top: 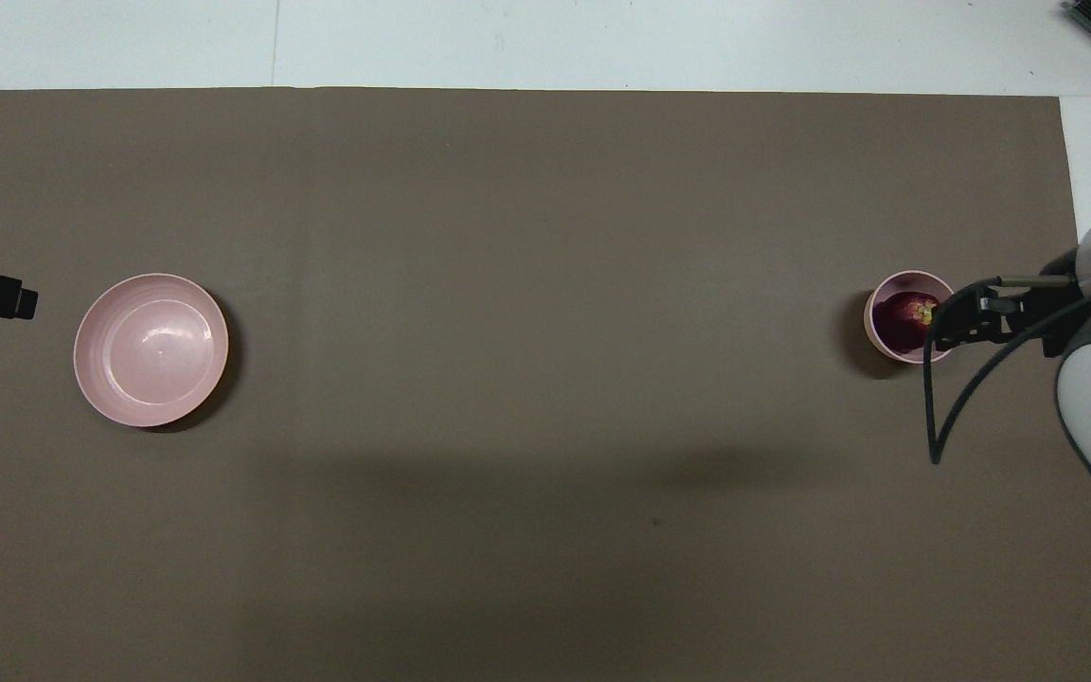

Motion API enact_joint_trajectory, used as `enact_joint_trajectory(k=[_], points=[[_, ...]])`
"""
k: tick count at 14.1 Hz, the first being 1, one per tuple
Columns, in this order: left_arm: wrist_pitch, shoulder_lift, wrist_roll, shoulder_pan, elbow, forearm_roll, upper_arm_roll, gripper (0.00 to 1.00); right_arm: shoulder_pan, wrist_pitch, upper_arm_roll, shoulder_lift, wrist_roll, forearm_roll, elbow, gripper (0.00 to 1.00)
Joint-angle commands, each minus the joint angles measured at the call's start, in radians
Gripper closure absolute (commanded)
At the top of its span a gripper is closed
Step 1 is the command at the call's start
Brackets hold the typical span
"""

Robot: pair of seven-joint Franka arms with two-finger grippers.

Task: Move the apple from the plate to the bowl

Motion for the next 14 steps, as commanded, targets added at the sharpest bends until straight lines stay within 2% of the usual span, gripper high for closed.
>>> enact_joint_trajectory(k=[1, 14], points=[[-0.022, -0.006, 0.003, 0.004, 0.008, -0.011, 0.0, 0.0, -0.018, -0.034, -0.006, -0.035, -0.043, 0.059, -0.008, 0.0], [-0.02, -0.002, 0.001, 0.001, 0.018, -0.004, -0.002, 0.0, -0.008, -0.057, -0.013, -0.045, -0.066, 0.062, 0.02, 0.0]])
